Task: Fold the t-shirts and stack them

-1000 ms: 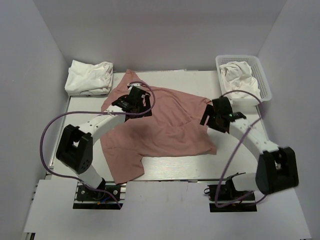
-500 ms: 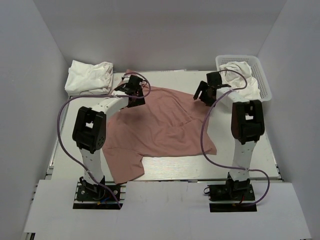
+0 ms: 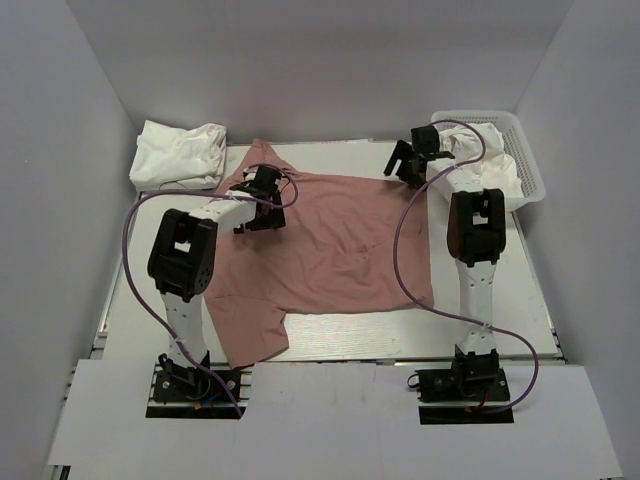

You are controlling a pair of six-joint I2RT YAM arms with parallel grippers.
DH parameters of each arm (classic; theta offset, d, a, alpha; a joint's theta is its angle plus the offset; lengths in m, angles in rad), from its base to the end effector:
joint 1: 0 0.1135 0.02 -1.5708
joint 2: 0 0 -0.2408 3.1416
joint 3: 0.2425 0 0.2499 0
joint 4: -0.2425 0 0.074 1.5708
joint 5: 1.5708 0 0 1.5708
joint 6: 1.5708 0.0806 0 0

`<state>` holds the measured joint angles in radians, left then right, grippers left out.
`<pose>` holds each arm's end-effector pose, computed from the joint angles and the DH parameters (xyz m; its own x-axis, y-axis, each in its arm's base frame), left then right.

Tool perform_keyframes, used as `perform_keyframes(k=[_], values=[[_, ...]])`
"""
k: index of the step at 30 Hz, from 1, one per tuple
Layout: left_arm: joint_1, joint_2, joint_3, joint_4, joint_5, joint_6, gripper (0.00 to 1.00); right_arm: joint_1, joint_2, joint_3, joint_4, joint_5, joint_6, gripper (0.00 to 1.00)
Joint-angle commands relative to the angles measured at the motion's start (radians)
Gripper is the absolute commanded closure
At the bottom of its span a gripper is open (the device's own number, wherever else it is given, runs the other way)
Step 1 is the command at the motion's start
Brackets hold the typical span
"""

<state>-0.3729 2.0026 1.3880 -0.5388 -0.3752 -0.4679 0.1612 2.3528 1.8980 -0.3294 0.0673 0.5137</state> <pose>0.3963 -0.1233 0.1051 -0.8503 -0.1180 -0.5129 -0.2049 0.9719 0.1162 0.5371 0.0818 0.1226 -0.6627 0.3890 -0.6399 0.2440 0.9201 0.3065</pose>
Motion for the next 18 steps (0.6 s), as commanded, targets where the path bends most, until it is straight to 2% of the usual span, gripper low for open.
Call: perform_keyframes(k=[1, 7, 9, 10, 14, 15, 18], values=[[0.019, -0.019, 0.032, 0.017, -0.004, 0.009, 0.00, -0.023, 0.082, 0.088, -0.056, 0.039, -0.091, 0.10], [0.019, -0.057, 0.055, 0.017, 0.025, 0.009, 0.00, -0.003, -0.016, 0.112, -0.011, -0.058, -0.268, 0.10], [0.019, -0.097, 0.030, 0.028, 0.048, 0.000, 0.00, 0.020, -0.055, 0.055, -0.004, -0.052, -0.308, 0.10], [0.019, -0.111, 0.002, 0.039, 0.048, 0.000, 0.00, 0.027, -0.123, 0.035, 0.000, -0.035, -0.328, 0.10], [0.019, -0.168, -0.073, 0.060, 0.071, -0.020, 0.00, 0.061, -0.289, -0.204, 0.055, 0.069, -0.278, 0.10], [0.019, -0.168, -0.087, 0.060, 0.071, -0.031, 0.00, 0.064, -0.308, -0.311, 0.058, 0.072, -0.258, 0.10], [0.019, -0.189, -0.130, 0.060, 0.081, -0.040, 0.00, 0.067, -0.348, -0.396, 0.035, 0.062, -0.179, 0.10]])
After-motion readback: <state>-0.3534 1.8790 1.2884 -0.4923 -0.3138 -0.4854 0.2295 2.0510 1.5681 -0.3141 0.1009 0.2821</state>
